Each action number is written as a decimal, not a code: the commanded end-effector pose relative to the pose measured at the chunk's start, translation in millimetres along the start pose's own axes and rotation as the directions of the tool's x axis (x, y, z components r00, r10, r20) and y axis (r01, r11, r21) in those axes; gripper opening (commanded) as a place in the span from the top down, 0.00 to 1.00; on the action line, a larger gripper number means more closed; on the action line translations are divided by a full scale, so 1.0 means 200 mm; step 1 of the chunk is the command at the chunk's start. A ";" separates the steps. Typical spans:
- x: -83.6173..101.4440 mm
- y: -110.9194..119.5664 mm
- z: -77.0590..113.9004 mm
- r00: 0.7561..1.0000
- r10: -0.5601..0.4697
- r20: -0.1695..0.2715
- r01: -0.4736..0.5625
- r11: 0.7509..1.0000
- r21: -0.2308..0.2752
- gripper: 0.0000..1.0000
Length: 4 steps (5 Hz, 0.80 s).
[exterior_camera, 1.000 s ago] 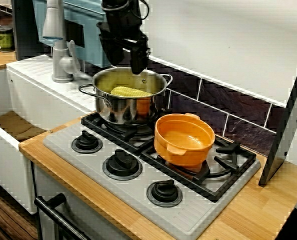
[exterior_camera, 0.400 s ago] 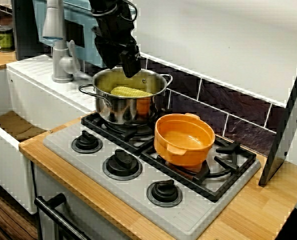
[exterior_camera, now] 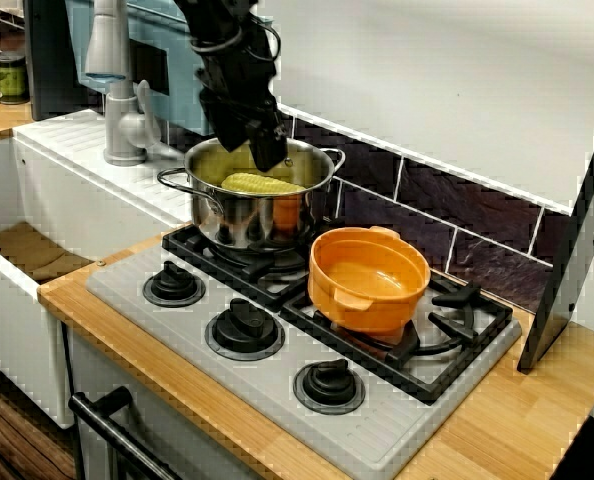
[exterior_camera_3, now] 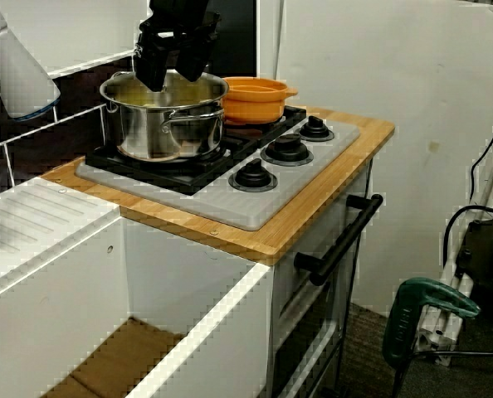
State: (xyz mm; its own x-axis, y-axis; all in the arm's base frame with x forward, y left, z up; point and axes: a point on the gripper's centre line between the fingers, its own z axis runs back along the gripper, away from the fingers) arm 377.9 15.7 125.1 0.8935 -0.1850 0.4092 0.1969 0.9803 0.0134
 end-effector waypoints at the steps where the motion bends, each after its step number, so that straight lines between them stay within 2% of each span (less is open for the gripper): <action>1: 0.03 -0.03 -0.06 1.000 -0.019 0.011 0.018 0.999 0.027 0.00; 4: 0.04 -0.02 -0.19 1.000 -0.008 -0.019 0.009 0.998 0.062 0.00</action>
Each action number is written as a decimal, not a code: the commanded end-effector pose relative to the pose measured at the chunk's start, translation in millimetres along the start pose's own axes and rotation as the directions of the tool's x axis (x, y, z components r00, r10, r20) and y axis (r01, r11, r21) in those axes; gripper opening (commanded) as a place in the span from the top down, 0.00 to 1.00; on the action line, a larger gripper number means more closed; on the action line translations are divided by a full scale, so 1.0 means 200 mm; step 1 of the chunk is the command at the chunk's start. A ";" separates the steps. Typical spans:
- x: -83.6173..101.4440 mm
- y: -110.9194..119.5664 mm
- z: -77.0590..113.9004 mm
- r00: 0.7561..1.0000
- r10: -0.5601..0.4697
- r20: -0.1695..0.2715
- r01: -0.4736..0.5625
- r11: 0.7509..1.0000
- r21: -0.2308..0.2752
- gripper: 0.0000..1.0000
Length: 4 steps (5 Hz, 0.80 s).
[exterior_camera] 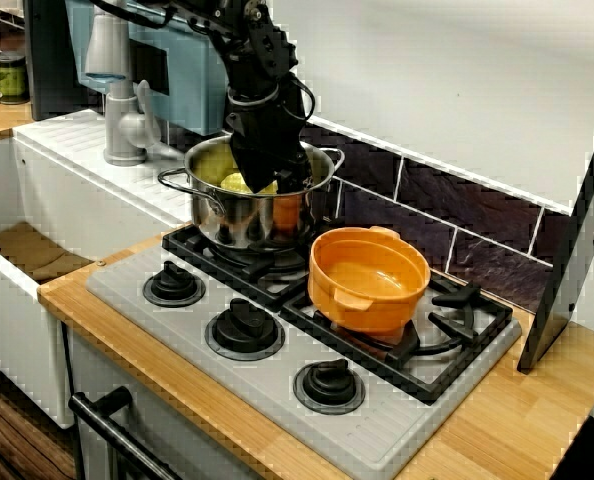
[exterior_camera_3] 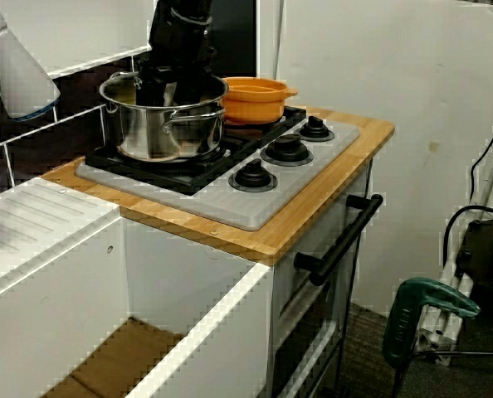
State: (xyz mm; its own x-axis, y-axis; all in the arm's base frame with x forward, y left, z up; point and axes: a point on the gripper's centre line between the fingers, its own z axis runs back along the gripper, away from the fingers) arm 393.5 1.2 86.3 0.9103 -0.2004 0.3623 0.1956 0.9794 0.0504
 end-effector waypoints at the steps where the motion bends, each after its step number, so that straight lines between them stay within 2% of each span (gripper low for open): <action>1: 0.04 0.05 0.02 0.999 0.016 0.030 -0.017 0.999 0.030 0.00; 4: 0.03 0.07 0.03 0.999 0.035 0.016 -0.035 0.999 0.031 0.00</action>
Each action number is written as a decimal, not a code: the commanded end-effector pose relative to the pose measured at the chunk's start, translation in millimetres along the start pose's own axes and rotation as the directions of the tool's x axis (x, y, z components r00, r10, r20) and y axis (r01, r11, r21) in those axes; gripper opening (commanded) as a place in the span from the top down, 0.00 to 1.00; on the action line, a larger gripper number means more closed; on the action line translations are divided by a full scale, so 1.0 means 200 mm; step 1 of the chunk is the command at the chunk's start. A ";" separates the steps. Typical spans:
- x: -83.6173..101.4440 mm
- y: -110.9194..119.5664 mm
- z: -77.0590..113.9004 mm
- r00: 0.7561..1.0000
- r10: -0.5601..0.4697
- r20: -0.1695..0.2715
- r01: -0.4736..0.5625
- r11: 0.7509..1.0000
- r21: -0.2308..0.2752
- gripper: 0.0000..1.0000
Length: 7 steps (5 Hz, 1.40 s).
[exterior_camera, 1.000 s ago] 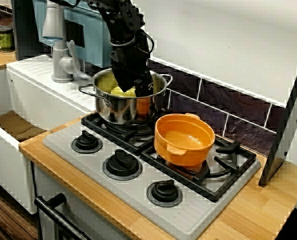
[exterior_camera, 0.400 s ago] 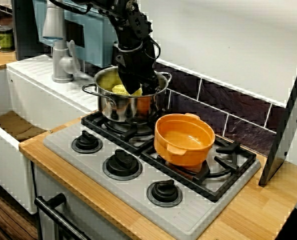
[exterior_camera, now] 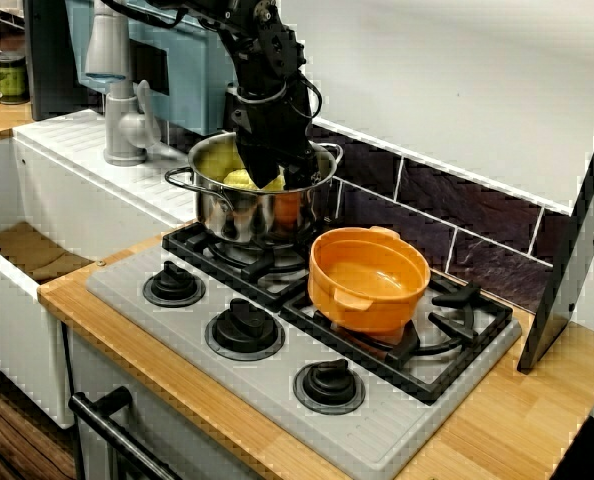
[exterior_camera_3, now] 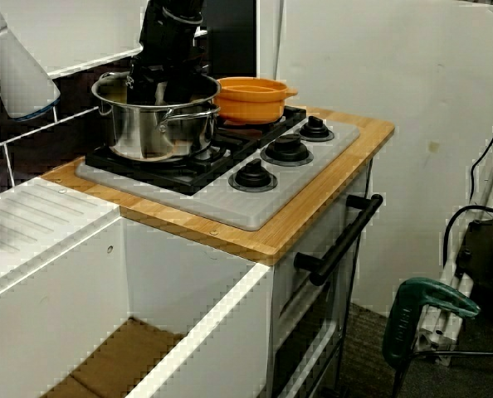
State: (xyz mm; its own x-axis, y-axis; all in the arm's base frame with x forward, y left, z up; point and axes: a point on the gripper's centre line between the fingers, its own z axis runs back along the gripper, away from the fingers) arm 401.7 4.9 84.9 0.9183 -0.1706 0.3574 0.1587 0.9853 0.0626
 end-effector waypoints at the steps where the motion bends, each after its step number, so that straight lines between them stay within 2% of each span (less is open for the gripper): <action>1: 0.00 0.06 0.06 1.000 0.015 0.014 -0.015 1.000 -0.005 0.00; 5: -0.03 0.12 0.09 0.999 0.047 -0.019 -0.048 0.998 -0.043 0.00; 7: -0.05 0.15 0.04 0.997 0.061 -0.046 -0.063 0.997 -0.054 0.00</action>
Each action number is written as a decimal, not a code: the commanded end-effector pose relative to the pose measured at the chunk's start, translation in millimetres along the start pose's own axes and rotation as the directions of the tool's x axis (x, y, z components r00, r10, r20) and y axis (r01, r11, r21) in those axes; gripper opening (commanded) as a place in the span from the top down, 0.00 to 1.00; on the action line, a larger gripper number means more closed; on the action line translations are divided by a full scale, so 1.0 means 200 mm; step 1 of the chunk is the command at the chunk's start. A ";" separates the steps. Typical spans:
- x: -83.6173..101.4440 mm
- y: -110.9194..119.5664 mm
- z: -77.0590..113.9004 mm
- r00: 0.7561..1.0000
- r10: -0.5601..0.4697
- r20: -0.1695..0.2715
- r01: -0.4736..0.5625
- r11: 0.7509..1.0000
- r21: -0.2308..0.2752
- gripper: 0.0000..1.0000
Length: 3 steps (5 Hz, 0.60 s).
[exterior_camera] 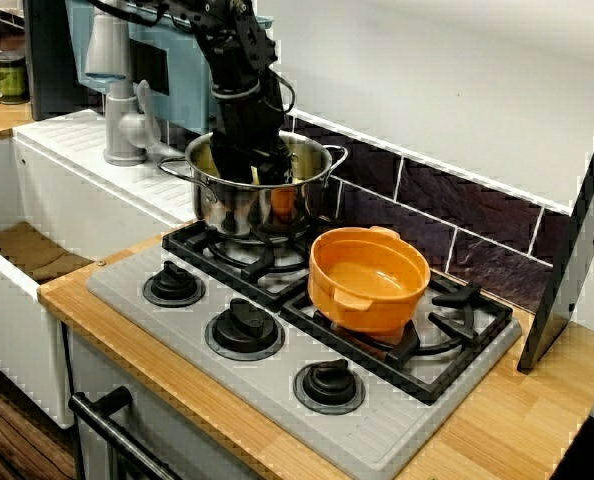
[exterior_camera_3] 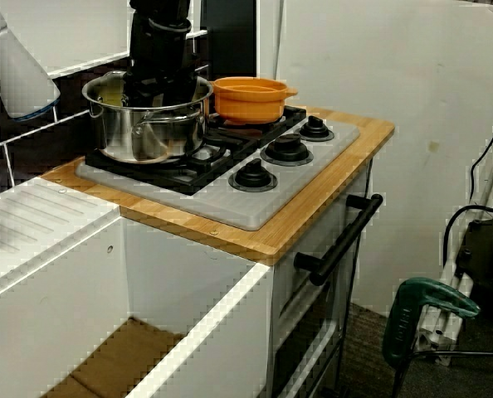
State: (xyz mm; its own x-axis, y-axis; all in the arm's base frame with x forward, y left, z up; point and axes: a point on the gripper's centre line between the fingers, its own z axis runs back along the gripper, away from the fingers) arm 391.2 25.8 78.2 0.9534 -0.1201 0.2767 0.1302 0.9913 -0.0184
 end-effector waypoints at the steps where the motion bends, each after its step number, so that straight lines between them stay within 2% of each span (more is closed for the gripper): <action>1: 0.03 0.05 0.05 0.999 0.011 0.042 -0.011 1.000 0.015 0.00; 3: 0.04 0.05 0.01 0.999 0.017 0.029 -0.018 1.000 0.020 0.00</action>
State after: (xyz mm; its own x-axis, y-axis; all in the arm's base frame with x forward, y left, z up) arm 399.0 28.7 71.9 0.9577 -0.0928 0.2723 0.1012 0.9947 -0.0170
